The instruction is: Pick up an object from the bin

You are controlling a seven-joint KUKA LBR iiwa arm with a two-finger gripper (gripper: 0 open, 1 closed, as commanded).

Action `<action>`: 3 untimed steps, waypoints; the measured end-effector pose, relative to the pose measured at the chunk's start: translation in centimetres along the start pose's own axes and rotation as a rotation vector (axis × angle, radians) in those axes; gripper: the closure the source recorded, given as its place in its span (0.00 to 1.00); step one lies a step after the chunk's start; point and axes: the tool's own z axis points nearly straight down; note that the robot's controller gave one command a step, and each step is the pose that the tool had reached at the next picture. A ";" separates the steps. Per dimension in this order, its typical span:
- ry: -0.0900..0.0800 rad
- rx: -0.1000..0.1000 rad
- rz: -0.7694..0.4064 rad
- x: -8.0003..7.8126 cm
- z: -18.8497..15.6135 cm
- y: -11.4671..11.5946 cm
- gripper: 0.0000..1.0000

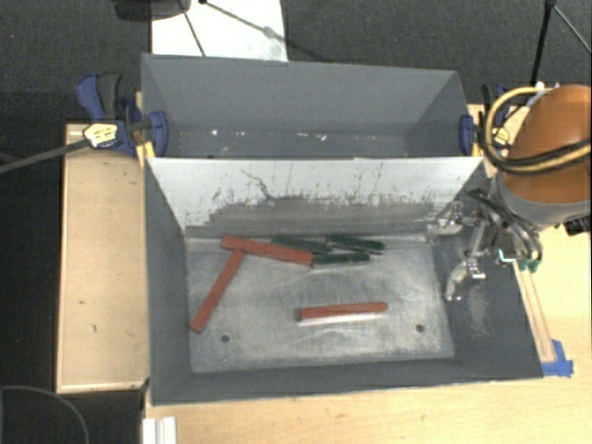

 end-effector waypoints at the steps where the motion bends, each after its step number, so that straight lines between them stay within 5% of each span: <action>1: -0.007 0.001 -0.003 -0.2 -0.4 0.0 0.00; 2: -0.011 0.002 -0.063 1.6 6.2 4.2 0.00; 3: 0.001 0.000 -0.177 2.1 6.7 7.8 0.00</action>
Offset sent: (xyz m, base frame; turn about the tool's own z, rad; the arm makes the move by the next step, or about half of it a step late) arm -0.0335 0.0809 -0.1233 -0.1158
